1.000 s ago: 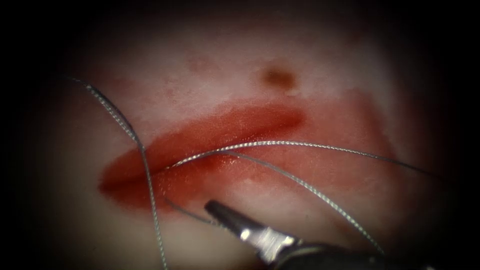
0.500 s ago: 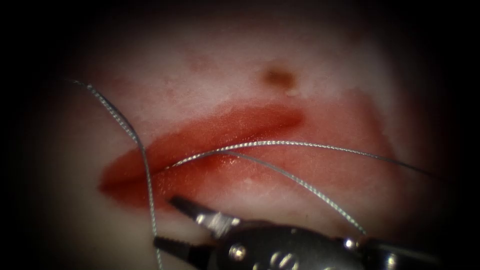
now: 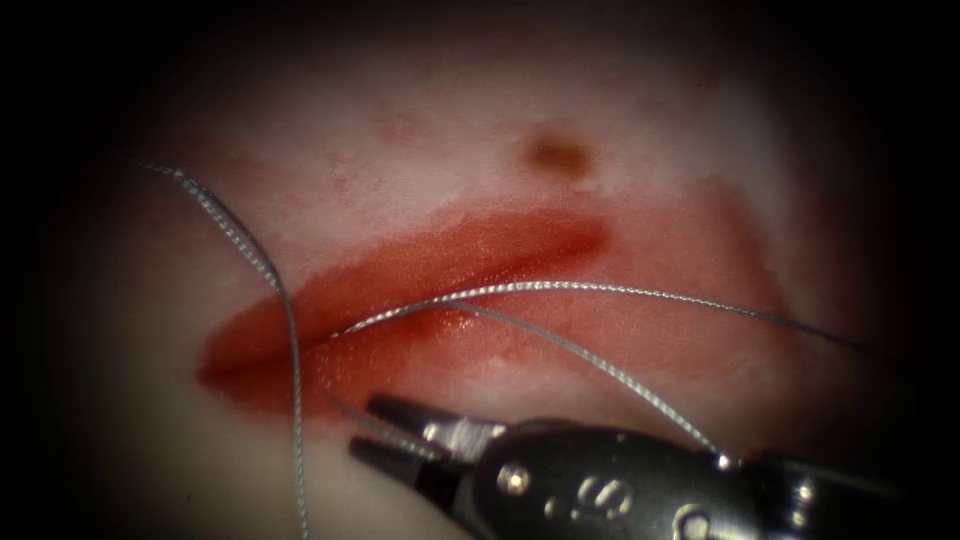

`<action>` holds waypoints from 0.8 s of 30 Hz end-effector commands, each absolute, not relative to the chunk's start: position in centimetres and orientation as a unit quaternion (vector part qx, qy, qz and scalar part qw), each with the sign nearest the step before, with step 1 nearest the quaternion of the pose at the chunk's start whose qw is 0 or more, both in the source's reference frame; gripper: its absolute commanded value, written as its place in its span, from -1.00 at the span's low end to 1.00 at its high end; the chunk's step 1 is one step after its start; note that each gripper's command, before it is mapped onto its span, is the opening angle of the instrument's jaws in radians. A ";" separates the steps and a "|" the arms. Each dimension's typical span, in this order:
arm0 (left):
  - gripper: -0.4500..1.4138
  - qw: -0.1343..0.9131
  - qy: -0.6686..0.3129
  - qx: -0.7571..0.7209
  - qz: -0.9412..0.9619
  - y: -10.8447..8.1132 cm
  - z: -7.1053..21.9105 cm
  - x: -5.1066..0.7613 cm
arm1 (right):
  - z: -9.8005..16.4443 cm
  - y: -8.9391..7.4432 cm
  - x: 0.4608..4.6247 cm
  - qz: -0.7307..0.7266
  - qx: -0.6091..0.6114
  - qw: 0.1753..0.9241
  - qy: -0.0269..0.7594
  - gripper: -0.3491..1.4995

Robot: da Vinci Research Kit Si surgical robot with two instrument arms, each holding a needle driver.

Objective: Wound Closure
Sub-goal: Pull the suture through with the right gripper.

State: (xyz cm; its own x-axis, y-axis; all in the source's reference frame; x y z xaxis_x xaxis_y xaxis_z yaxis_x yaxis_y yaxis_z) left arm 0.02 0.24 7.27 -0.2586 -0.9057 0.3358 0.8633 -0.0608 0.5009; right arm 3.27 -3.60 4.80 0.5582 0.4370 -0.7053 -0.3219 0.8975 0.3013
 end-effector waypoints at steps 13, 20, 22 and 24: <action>-1.00 0.609 -0.320 0.032 -0.725 0.4 7.2 -0.02 | 4.8 -3.5 3.41 0.217 0.066 0.880 0.418 -0.57; -1.00 0.610 -0.320 0.032 -0.724 0.3 7.2 -0.05 | 4.8 -3.5 3.47 0.221 0.064 0.880 0.416 -0.37; -1.00 0.610 -0.320 0.032 -0.724 0.3 7.2 -0.05 | 4.8 -3.5 3.47 0.221 0.065 0.880 0.415 -0.10; -1.00 0.610 -0.321 0.033 -0.724 0.3 7.2 -0.06 | 4.8 -3.5 3.47 0.222 0.067 0.880 0.415 0.47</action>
